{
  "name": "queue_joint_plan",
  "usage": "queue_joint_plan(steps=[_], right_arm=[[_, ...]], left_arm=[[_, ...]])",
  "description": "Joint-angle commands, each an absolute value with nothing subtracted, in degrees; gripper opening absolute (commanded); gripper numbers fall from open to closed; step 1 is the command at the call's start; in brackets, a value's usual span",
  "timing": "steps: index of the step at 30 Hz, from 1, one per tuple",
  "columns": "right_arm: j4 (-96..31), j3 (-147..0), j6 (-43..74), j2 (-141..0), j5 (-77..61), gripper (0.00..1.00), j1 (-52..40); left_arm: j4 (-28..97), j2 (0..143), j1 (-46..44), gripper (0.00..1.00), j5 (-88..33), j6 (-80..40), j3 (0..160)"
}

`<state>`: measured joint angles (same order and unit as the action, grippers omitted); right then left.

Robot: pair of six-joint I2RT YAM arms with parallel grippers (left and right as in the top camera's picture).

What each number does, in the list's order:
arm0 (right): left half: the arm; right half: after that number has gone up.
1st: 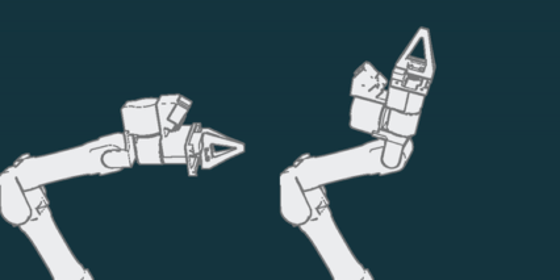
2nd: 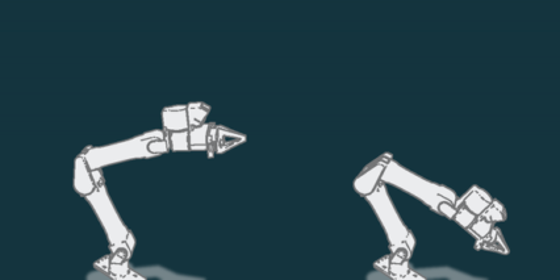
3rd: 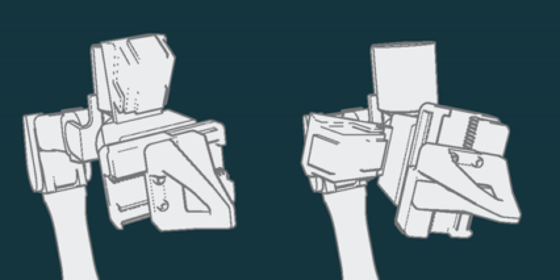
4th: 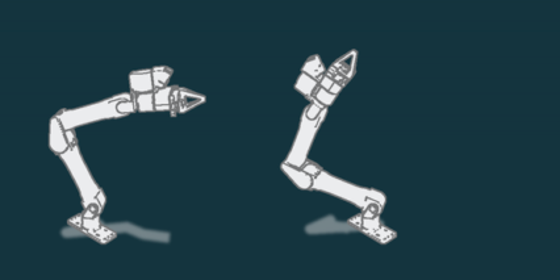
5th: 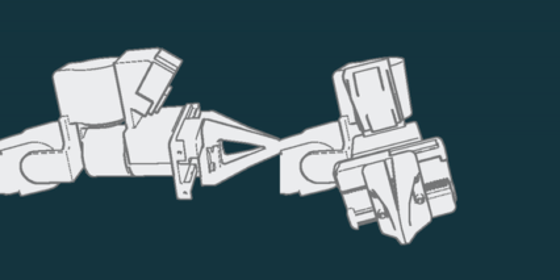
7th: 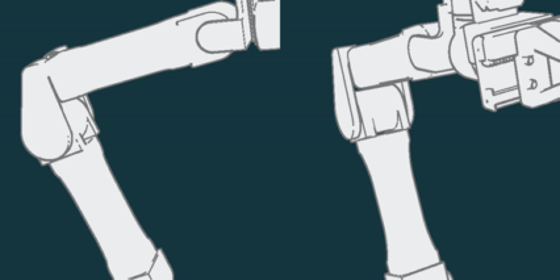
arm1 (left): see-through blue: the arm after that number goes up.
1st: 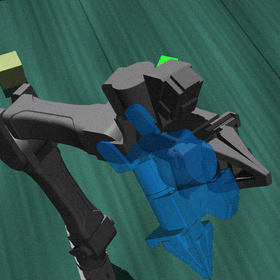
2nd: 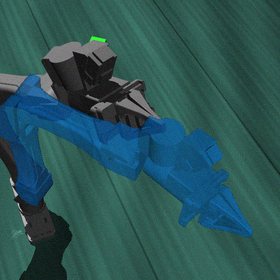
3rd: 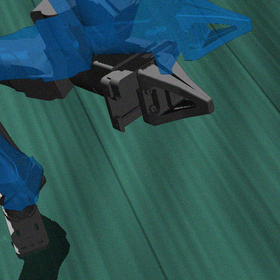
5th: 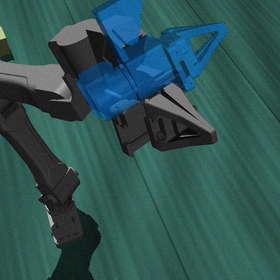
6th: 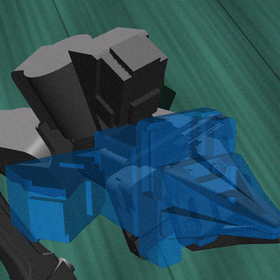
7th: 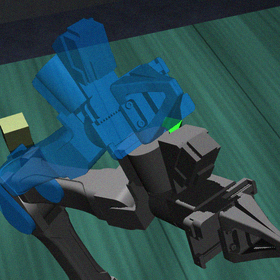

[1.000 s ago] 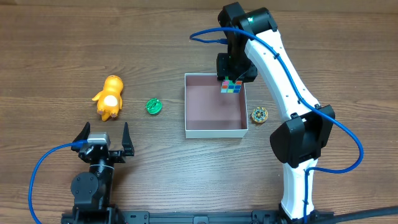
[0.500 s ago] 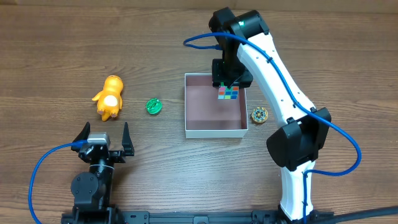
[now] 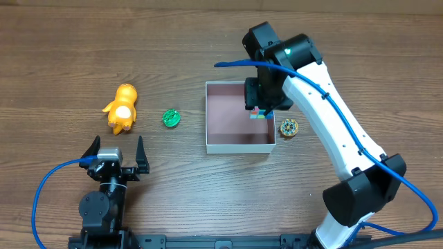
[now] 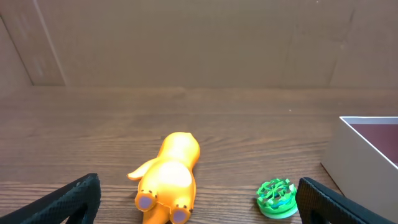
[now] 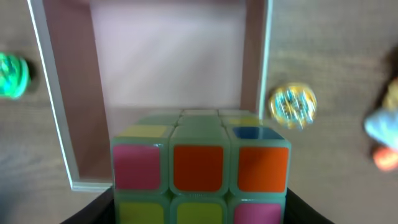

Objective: Pack container
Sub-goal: 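Lower the cube into the box with the right gripper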

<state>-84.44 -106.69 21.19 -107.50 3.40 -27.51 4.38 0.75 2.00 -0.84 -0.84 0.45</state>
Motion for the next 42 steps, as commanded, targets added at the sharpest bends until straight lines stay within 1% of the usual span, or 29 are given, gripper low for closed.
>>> queue_joint_plan(steps=[1,4,14,18,19,22,32,42], right_arm=[[-79.3,-105.1,20.6,-106.7,4.8,0.37,-27.7],[-75.0,-103.4,20.9,-106.7,4.8,0.37,-27.6],[-66.4,-93.8,21.0,-106.7,4.9,0.37,-27.6],[-63.7,-93.0,20.6,-106.7,4.9,0.38,-27.6],[-63.5,-93.0,20.6,-106.7,4.9,0.41,-27.6],[-63.3,-93.0,20.4,-106.8,4.9,0.44,-27.4],[-62.1,-93.0,14.9,-110.4,3.1,0.43,-23.3],[-61.5,-93.0,13.4,-111.1,2.8,0.43,-23.1]], left_arm=[[4.4,0.4,2.3,1.00,-0.5,0.5,0.3],[4.4,0.4,2.3,1.00,-0.5,0.5,0.3],[4.4,0.4,2.3,1.00,-0.5,0.5,0.3],[4.4,0.4,2.3,1.00,-0.5,0.5,0.3],[4.4,0.4,2.3,1.00,-0.5,0.5,0.3],[4.4,0.4,2.3,1.00,-0.5,0.5,0.3],[4.4,0.4,2.3,1.00,-0.5,0.5,0.3],[4.4,0.4,2.3,1.00,-0.5,0.5,0.3]])
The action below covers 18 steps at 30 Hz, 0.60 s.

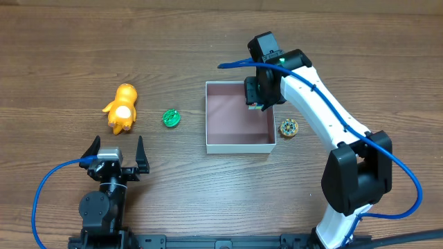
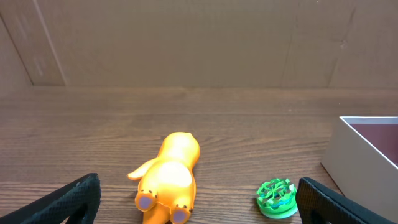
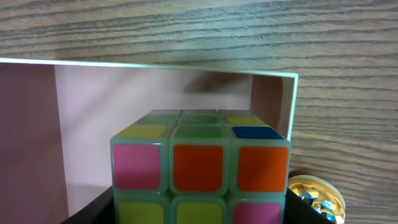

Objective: Pack container
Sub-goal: 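Lower the cube into the box with the right gripper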

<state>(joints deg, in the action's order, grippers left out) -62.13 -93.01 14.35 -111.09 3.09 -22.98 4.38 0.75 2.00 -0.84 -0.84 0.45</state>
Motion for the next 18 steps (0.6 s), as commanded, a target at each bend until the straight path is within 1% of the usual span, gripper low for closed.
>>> queue_joint_plan(steps=[1,18], right_arm=[[-61.5,-93.0,13.5,-111.2,2.7,0.43,-23.1],[-59.5,-93.0,13.7,-114.0,2.5,0.44,-23.1]], left_arm=[[4.4,0.4,2.3,1.00,-0.5,0.5,0.3],[4.4,0.4,2.3,1.00,-0.5,0.5,0.3]])
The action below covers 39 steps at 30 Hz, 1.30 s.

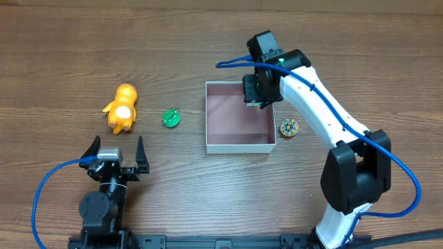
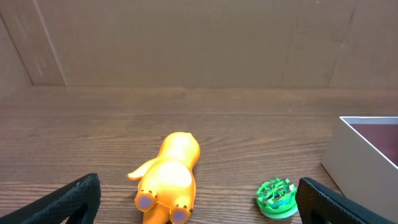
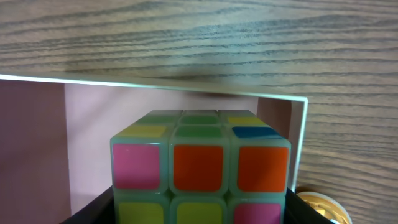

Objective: Pack container
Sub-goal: 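Lower the cube into the box with the right gripper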

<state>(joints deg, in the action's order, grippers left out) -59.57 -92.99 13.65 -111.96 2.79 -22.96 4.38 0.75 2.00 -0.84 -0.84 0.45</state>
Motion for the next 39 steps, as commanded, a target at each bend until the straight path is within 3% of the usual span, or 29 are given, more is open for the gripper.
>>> queue_joint_plan(steps=[1,39], right_arm=[[-59.7,-93.0,13.7,-114.3,2.3,0.44,-23.1],[-58.2,-93.0,13.6,-115.5,1.9,0.52,-23.1]], left_arm=[[4.4,0.4,2.3,1.00,-0.5,0.5,0.3],[4.4,0.4,2.3,1.00,-0.5,0.5,0.3]])
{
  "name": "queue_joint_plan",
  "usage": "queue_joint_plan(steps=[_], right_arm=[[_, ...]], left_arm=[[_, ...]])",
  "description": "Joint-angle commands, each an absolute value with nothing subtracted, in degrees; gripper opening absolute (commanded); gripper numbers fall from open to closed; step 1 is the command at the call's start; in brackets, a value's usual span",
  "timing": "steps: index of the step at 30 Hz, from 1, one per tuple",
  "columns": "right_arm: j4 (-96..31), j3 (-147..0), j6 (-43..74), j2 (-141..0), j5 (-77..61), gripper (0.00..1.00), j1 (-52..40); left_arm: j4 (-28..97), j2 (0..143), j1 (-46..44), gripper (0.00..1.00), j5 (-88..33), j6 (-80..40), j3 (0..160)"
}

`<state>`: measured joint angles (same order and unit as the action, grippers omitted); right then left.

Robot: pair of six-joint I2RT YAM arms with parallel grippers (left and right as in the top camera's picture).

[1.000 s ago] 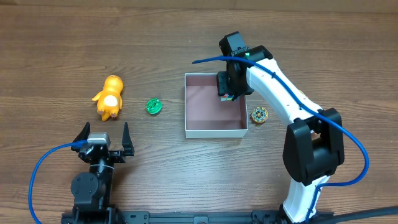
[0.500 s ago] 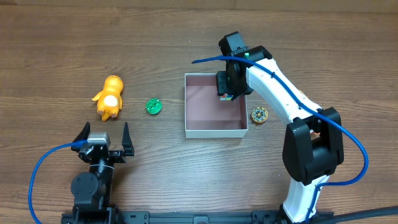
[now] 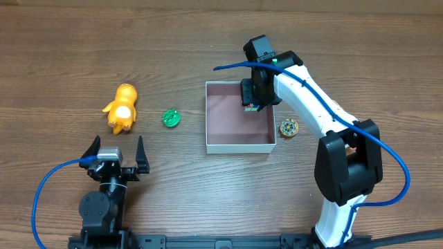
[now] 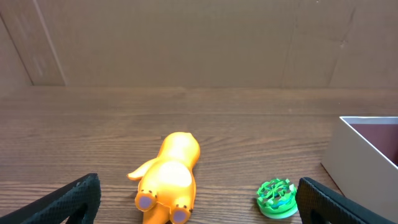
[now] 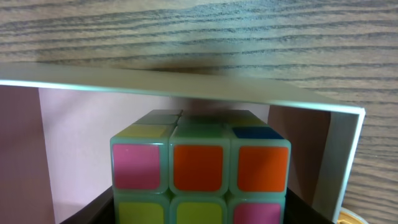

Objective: Pack container
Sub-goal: 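Lower the cube into the box with the right gripper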

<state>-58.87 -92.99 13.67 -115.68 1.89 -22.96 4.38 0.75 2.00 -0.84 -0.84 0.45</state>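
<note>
A white box with a pink floor [image 3: 235, 117] stands mid-table. My right gripper [image 3: 253, 102] is shut on a colourful puzzle cube [image 5: 200, 165] and holds it inside the box's far right corner; the box wall [image 5: 186, 93] rises just beyond the cube. An orange toy animal [image 3: 122, 108] lies at the left, with a green spinning top [image 3: 171, 118] beside it; both show in the left wrist view as toy [image 4: 166, 178] and top [image 4: 277, 197]. My left gripper [image 4: 199, 205] stands open near the table's front, short of them.
A gold spinning top [image 3: 288, 128] lies on the table just right of the box. Bare wooden tabletop [image 3: 83, 48] surrounds everything. A blue cable trails from each arm.
My right gripper with the cube has moved slightly toward the box's far right corner and lower; the far wall now stands closer above the cube. The left arm has not moved.
The right gripper held the cube above the box's near right part. Then it was over the far right corner, then lower against the far wall, and now deeper inside that corner. The left gripper stayed open and still.
</note>
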Motion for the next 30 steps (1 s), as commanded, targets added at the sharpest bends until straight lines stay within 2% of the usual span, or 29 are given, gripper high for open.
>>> queue_joint_plan(steps=[1,16,19,30], right_arm=[[-58.1,-93.0,13.6,-115.5,1.9,0.52,-23.1],[-57.3,-93.0,13.5,-115.5,2.9,0.53,-23.1],[-57.3,-93.0,13.5,-115.5,2.9,0.58,-23.1],[-57.5,-93.0,13.5,-115.5,2.9,0.59,-23.1]], left_arm=[[4.4,0.4,2.3,1.00,-0.5,0.5,0.3],[4.4,0.4,2.3,1.00,-0.5,0.5,0.3],[4.4,0.4,2.3,1.00,-0.5,0.5,0.3],[4.4,0.4,2.3,1.00,-0.5,0.5,0.3]])
